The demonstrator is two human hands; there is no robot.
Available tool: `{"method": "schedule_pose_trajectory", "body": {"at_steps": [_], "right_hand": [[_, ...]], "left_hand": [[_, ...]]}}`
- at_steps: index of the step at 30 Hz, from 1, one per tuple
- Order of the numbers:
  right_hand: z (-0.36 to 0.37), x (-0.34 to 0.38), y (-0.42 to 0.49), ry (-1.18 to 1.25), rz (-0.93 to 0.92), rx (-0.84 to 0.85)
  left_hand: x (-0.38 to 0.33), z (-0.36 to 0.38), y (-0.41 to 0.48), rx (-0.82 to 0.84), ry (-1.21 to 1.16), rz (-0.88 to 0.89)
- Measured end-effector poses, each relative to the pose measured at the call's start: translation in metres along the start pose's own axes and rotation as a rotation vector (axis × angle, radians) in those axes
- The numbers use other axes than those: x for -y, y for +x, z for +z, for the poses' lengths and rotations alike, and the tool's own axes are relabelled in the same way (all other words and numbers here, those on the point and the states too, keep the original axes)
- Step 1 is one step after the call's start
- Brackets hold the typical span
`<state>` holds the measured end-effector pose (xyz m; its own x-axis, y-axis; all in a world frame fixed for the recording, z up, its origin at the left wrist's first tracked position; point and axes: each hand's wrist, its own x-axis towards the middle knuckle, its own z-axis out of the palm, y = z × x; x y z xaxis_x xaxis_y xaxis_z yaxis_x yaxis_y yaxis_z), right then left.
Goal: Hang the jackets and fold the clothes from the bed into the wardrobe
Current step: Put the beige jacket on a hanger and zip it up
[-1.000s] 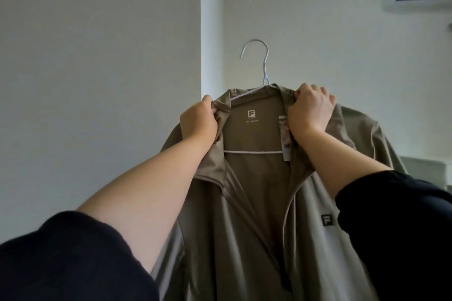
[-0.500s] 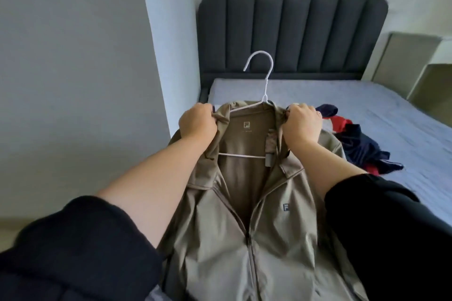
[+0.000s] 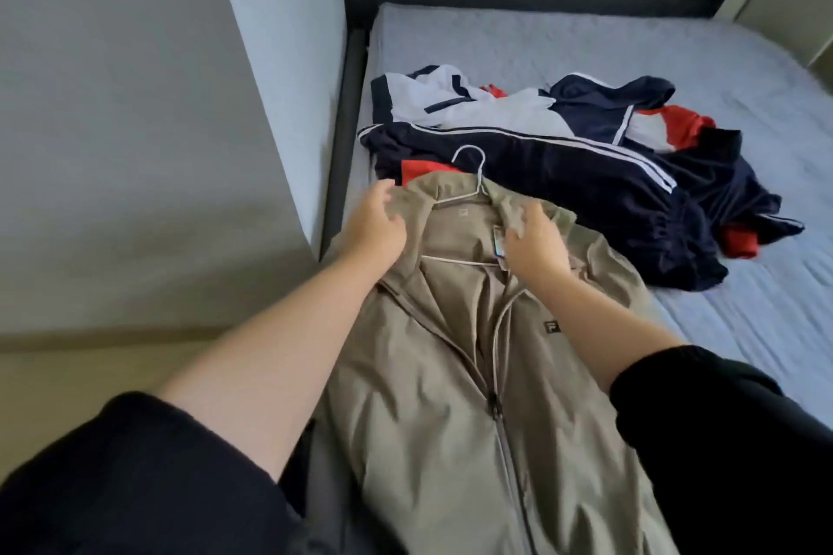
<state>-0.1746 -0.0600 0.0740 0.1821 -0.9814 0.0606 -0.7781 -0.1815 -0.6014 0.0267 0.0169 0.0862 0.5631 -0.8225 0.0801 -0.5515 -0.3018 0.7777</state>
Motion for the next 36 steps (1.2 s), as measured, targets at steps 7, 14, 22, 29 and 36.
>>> {"method": "schedule_pose_trajectory", "body": {"at_steps": [7, 14, 22, 29, 36], "right_hand": [[0.057, -0.034, -0.064, -0.029, 0.147, 0.013], [0.055, -0.074, -0.121, -0.086, 0.165, 0.451], [0.037, -0.086, -0.138, -0.097, 0.077, 0.75], [0.041, -0.09, -0.134, -0.068, 0.097, 0.734], [0.045, -0.094, -0.131, -0.112, 0.051, 0.759]], "left_hand": [[0.064, 0.052, -0.043, -0.09, -0.314, -0.629], [0.056, 0.085, -0.099, 0.588, -0.174, -0.689], [0.049, 0.073, -0.141, 0.801, 0.316, -0.19], [0.052, 0.082, -0.165, 0.94, 0.593, 0.001], [0.057, 0.091, -0.171, 0.949, 0.727, 0.058]]}}
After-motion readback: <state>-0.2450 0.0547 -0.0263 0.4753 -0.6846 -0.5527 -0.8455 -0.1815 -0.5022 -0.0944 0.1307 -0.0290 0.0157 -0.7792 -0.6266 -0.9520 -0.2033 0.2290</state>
